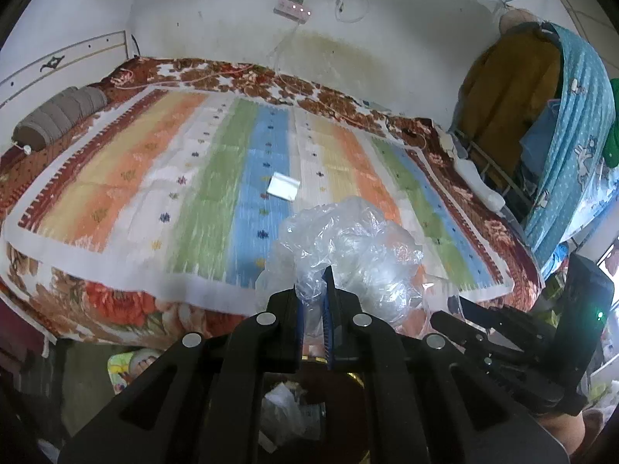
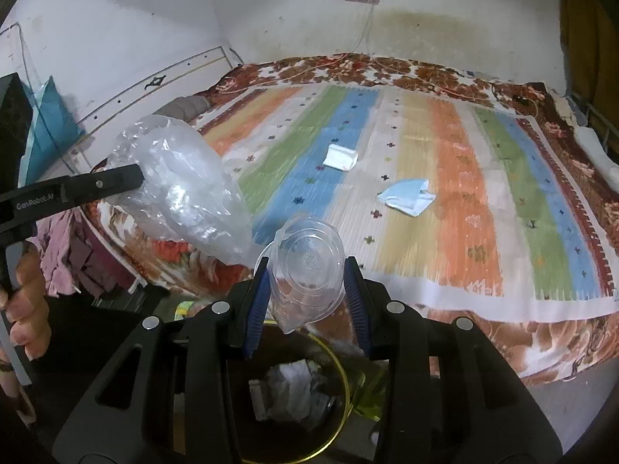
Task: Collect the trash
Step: 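Lift the plastic bag and cup in both tools and carry them toward the bin, then open both tools over the bin to drop the plastic bag and cup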
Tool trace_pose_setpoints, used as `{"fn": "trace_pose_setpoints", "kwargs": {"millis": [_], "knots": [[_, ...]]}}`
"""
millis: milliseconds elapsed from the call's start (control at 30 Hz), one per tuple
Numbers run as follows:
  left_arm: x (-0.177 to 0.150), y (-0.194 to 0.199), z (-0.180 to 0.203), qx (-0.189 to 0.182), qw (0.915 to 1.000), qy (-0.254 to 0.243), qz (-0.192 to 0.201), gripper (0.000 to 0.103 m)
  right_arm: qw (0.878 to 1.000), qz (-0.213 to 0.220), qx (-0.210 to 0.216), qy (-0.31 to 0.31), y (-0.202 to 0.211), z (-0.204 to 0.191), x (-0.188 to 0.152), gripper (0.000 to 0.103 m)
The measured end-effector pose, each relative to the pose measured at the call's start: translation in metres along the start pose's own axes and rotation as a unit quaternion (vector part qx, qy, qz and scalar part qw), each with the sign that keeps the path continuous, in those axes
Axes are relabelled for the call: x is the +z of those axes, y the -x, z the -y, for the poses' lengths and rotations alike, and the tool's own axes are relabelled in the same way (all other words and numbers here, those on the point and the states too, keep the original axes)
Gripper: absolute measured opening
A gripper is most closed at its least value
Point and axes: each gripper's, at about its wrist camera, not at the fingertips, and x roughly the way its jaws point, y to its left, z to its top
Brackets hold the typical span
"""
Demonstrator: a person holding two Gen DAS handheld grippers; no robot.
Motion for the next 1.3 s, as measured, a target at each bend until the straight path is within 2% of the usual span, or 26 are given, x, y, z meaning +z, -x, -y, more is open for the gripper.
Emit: {"fn": "trace_pose_setpoints", "kwargs": {"millis": [333, 633, 1033, 1300], "knots": [[-0.041, -0.003, 0.006, 0.029, 0.9989, -0.012, -0.035, 0.007, 0.999, -0.035, 0.014, -0.008, -0.006, -0.014, -0.045, 0.036], [-0.067, -0.013, 0.013, 0.088, 0.9936, -0.042, -0.057, 0.007, 0.997, -0.07, 0.007, -0.007, -0.014, -0.022, -0.074, 0.036], [-0.092, -0.03, 0.015, 0.146, 0.9827, -0.067, -0.093, 0.007, 0.993, -0.116, -0.017, -0.012, -0.031, -0.02, -0.098, 0.036], [-0.099, -0.04, 0.013, 0.158, 0.9788, -0.064, -0.114, 0.008, 0.988, -0.15, -0.025, -0.02, -0.046, -0.018, -0.107, 0.036]]}}
